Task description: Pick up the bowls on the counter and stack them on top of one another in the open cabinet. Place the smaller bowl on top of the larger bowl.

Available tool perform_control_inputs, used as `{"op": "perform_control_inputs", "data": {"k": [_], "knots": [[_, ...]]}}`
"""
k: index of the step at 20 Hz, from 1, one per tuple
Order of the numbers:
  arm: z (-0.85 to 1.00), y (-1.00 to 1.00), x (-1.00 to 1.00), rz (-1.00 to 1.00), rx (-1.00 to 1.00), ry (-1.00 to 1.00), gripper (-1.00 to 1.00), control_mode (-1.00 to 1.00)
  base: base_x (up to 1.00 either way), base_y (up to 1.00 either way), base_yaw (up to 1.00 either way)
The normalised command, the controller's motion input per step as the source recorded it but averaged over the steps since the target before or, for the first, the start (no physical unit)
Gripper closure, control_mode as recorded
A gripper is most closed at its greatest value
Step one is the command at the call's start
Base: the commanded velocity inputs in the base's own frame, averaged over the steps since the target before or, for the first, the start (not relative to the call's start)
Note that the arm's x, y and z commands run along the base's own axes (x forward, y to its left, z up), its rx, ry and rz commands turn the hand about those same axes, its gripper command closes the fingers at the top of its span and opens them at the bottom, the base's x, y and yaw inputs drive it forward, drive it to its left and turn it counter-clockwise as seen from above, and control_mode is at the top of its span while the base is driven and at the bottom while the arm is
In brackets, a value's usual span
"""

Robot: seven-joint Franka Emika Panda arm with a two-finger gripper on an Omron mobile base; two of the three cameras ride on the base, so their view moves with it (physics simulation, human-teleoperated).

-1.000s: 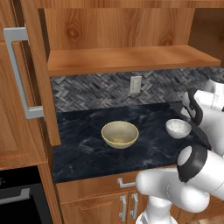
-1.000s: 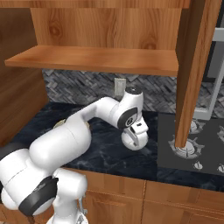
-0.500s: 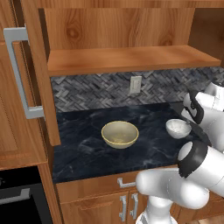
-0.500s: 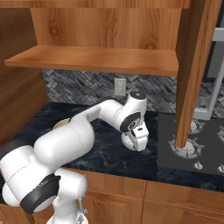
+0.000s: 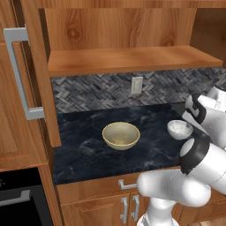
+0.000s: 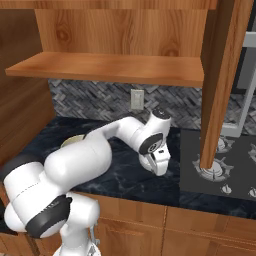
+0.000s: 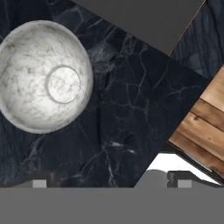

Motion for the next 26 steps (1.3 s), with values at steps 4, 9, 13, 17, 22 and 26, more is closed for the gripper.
{"op": "perform_control_inputs", "data": {"k": [4, 9, 13, 17, 22, 26], "knots": [[-0.09, 0.00, 0.12, -0.02, 0.04, 0.00, -1.00, -1.00, 0.00, 0.00, 0.00], [-0.08, -0.04, 0.13, -0.04, 0.02, 0.00, -1.00, -1.00, 0.00, 0.00, 0.00], [-0.11, -0.06, 0.13, -0.04, 0.00, 0.00, -1.00, -1.00, 0.00, 0.00, 0.00], [-0.14, -0.12, 0.10, -0.06, 0.00, 0.00, -1.00, -1.00, 0.00, 0.00, 0.00], [-0.16, -0.10, 0.12, -0.06, 0.00, 0.00, -1.00, -1.00, 0.00, 0.00, 0.00], [-0.16, -0.07, 0.16, -0.04, 0.01, 0.00, -1.00, -1.00, 0.00, 0.00, 0.00]]}}
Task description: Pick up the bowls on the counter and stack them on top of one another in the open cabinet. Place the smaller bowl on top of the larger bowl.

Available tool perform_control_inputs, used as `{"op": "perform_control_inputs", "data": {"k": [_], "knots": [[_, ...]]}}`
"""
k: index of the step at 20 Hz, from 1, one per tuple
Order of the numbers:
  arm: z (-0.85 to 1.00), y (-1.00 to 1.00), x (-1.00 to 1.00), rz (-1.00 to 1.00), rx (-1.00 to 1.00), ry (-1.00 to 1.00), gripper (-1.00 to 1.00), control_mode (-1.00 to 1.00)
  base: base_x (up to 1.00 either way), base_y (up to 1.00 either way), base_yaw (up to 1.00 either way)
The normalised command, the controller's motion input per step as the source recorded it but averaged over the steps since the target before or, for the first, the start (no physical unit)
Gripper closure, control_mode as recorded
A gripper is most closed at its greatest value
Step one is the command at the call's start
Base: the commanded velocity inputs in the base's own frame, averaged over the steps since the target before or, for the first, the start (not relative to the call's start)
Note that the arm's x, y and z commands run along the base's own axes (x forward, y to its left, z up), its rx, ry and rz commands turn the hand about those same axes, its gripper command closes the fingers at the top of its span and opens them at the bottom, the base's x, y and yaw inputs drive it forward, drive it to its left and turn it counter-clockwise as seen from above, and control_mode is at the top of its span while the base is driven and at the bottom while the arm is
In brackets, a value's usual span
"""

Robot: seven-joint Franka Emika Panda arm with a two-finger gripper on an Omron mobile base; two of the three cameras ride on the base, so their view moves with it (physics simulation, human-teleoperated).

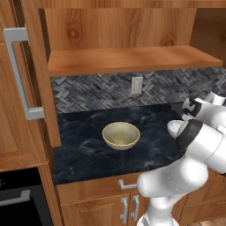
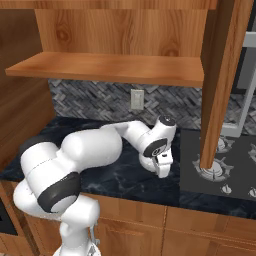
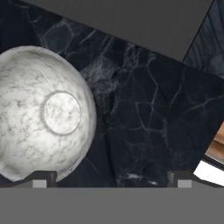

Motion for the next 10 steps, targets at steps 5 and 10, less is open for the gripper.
{"op": "perform_control_inputs", "data": {"k": [5, 10], "knots": [[-0.16, -0.03, 0.19, -0.02, 0.01, 0.00, -1.00, -1.00, 0.00, 0.00, 0.00], [-0.15, -0.01, 0.20, 0.00, 0.02, 0.00, -1.00, -1.00, 0.00, 0.00, 0.00]]}}
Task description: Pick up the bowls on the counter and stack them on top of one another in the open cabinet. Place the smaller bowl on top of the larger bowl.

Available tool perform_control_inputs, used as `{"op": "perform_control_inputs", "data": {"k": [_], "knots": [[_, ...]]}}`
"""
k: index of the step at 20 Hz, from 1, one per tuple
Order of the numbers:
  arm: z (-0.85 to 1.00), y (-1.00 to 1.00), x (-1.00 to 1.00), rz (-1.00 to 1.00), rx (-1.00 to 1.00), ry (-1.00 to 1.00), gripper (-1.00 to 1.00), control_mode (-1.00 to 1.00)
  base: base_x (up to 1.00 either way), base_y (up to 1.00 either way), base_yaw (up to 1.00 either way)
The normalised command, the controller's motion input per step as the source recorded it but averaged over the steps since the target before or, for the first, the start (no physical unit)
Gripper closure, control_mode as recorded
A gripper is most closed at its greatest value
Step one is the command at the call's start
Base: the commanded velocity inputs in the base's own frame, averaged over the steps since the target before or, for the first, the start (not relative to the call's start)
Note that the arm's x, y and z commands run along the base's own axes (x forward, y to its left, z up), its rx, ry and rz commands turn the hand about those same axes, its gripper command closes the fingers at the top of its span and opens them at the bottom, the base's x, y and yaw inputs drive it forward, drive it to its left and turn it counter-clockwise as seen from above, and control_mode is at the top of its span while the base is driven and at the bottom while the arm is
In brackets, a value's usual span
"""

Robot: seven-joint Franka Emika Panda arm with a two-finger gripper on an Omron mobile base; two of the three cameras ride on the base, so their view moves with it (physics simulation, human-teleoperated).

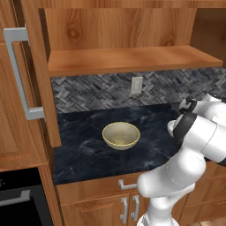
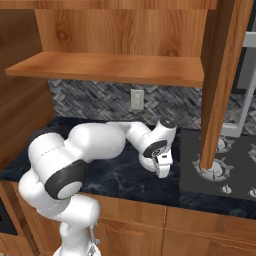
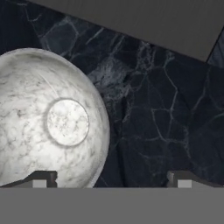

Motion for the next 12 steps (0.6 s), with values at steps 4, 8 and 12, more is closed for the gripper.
{"op": "perform_control_inputs", "data": {"k": [4, 8, 12], "knots": [[-0.14, -0.03, 0.18, 0.00, 0.02, 0.00, -1.00, -1.00, 0.00, 0.00, 0.00], [-0.17, -0.07, 0.16, 0.00, 0.01, 0.00, -1.00, -1.00, 0.00, 0.00, 0.00], [-0.20, -0.09, 0.13, 0.00, 0.01, 0.00, -1.00, -1.00, 0.00, 0.00, 0.00]]}}
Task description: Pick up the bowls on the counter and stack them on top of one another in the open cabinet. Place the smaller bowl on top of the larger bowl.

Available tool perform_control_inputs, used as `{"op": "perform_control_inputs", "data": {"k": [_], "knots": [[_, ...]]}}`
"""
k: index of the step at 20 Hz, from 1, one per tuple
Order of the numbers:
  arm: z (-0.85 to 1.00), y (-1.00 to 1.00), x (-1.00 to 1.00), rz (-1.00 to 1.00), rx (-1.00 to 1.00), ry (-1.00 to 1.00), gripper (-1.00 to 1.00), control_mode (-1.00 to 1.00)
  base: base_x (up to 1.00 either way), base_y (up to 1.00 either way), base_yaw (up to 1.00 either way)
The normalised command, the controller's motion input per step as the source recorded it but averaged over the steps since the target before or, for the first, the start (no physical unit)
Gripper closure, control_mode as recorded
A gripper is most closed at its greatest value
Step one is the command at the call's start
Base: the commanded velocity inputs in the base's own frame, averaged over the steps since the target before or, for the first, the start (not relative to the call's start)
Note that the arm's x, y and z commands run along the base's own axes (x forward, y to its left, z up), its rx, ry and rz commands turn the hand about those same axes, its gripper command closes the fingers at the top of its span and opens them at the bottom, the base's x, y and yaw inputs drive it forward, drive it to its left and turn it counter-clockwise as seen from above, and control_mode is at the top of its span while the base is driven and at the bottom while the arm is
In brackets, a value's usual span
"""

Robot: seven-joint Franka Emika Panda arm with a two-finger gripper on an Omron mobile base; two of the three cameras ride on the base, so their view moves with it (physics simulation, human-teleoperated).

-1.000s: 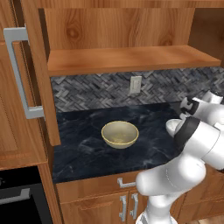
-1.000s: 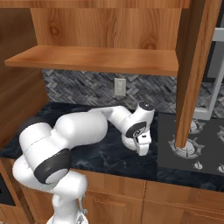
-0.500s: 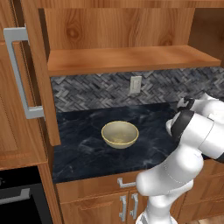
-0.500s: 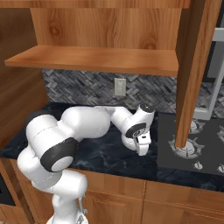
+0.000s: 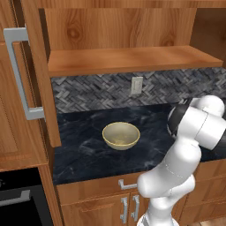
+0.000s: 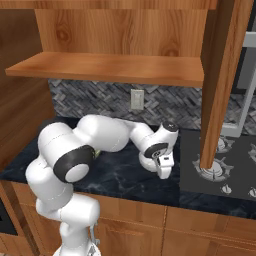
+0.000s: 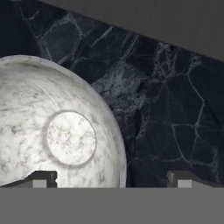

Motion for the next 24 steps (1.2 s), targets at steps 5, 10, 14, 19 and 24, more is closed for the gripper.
{"op": "perform_control_inputs", "data": {"k": [5, 10, 14, 19, 24], "knots": [[-0.15, -0.08, 0.08, 0.00, 0.03, 0.01, -1.00, -1.00, 0.00, 0.00, 0.00], [-0.14, -0.07, 0.03, 0.00, 0.03, 0.02, -1.00, -1.00, 0.00, 0.00, 0.00], [-0.13, 0.00, 0.03, 0.00, 0.02, 0.01, 1.00, -1.00, 0.00, 0.00, 0.00], [-0.02, -0.02, -0.01, 0.00, 0.02, 0.00, 1.00, -1.00, 0.00, 0.00, 0.00], [0.00, 0.00, -0.08, 0.00, 0.01, -0.02, 1.00, -1.00, 0.00, 0.00, 0.00]]}}
